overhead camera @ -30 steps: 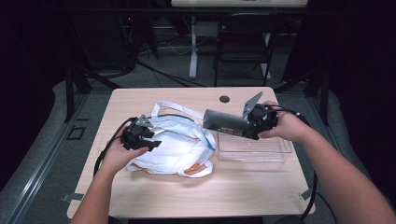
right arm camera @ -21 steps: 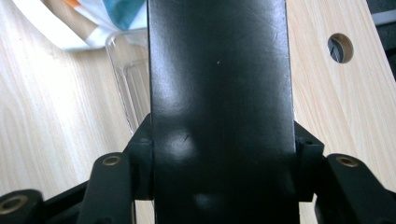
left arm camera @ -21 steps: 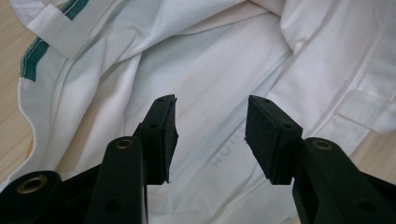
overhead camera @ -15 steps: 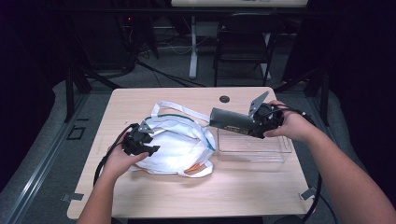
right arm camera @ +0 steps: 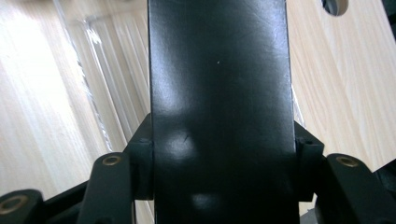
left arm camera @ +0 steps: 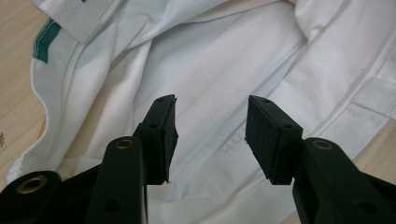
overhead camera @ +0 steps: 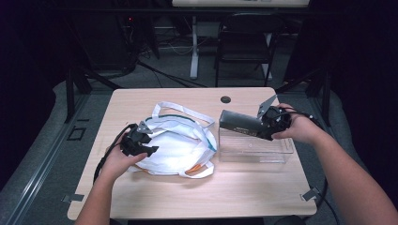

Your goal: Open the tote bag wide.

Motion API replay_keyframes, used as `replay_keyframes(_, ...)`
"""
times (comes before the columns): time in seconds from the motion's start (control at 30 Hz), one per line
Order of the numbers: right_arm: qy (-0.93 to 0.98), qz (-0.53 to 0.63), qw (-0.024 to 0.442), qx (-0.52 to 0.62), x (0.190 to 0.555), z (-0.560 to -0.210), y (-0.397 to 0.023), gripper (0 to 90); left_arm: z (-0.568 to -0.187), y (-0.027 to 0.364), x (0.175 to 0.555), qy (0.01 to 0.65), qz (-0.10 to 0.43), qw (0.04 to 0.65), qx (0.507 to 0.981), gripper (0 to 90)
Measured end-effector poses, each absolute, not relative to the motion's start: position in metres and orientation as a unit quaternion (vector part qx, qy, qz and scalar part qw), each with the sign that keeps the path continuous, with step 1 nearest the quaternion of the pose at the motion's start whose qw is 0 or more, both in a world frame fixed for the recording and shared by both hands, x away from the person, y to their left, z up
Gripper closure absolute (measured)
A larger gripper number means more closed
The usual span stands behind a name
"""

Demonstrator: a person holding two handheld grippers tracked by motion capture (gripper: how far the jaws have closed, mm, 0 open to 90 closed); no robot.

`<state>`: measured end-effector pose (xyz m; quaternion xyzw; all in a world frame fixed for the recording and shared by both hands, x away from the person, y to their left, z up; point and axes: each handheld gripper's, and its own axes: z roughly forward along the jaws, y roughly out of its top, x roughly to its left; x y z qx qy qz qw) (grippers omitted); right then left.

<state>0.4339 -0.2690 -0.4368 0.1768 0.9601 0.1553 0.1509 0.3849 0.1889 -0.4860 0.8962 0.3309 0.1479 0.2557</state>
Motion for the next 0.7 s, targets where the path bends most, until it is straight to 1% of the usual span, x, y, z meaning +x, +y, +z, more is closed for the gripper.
replay_keyframes(0.07, 0.96, 0.16, 0.143, 0.181, 0.436, -0.442, -0.272, 42.6, -0.485, 0.188, 0.384, 0.329, 0.147, 0.254, 0.898, 53.0)
replay_keyframes(0.7, 0.965, 0.128, 0.144, 0.179, 0.451, -0.467, -0.275, 42.6, -0.47, 0.189, 0.377, 0.327, 0.167, 0.243, 0.898, 52.8)
